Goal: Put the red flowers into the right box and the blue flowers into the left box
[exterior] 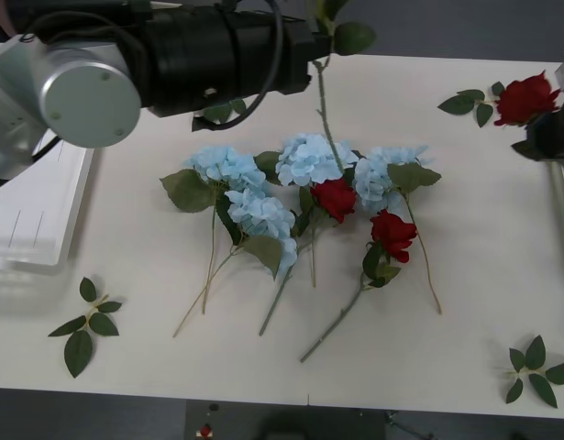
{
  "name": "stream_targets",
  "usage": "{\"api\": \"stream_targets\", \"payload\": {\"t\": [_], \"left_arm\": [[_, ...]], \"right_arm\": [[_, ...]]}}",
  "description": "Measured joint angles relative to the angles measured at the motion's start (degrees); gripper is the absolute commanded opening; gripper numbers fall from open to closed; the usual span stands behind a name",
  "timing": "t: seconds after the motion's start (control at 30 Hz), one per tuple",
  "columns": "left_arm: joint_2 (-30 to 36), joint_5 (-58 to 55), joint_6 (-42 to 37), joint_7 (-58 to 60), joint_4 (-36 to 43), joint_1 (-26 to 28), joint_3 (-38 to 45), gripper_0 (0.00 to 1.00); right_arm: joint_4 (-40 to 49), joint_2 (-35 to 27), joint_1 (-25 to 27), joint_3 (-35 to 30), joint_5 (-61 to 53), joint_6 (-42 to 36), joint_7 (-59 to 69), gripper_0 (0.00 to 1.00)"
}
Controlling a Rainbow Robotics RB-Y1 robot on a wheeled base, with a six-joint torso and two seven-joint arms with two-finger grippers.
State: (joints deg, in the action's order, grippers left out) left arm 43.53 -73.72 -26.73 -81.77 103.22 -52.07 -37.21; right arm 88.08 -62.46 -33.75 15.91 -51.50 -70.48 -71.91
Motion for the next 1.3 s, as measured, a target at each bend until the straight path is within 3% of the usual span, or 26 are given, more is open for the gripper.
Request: {"api": "stream_targets", "payload": {"t": [0.13,0.27,0.6,0.83,0.9,0.93,1.03,1.17,1.3], "left_arm": [[-7.72,0.01,0.0,0.0,-7.37,-5.19,-1.86,0.0],[-12.9,0.12,0.0,0.0,-13.75,-8.9,-2.04,0.0],[-18.04,0.18,0.0,0.0,-21.04,-11.61,-2.03,0.0],[-18.01,0.18,0.0,0.0,-21.05,-11.61,-2.03,0.0],[-18.01,0.18,0.0,0.0,-21.05,-11.61,-2.03,0.0],[-18.01,0.18,0.0,0.0,-21.05,-11.61,-2.03,0.0],[-18.01,0.18,0.0,0.0,-21.05,-11.61,-2.03,0.0],[-18.01,0.18,0.0,0.0,-21.05,-11.61,-2.03,0.0],[-18.01,0.18,0.0,0.0,-21.05,-11.61,-2.03,0.0]], "right_arm": [[-0.57,-6.08,-0.54,-0.01,4.9,0.13,-3.03,0.0],[-7.97,-6.97,-0.53,-0.03,7.89,4.47,-7.04,0.0],[-34.02,1.32,-0.67,-0.03,16.27,26.73,-8.21,0.0],[-42.58,5.52,-3.67,0.11,19.53,29.25,-9.91,0.0],[-42.61,5.52,-3.94,0.97,19.6,29.84,-9.91,0.45],[-42.6,5.51,-4.04,1.7,19.6,30.14,-9.91,0.57],[-42.58,5.3,-4.09,4.99,18.39,32.38,-9.91,0.7],[-41.05,3.46,-4.09,10.81,10.62,33.01,-12.41,0.74],[-37.86,1.03,-4.08,13.36,0.01,31.97,-25.46,0.75]]}}
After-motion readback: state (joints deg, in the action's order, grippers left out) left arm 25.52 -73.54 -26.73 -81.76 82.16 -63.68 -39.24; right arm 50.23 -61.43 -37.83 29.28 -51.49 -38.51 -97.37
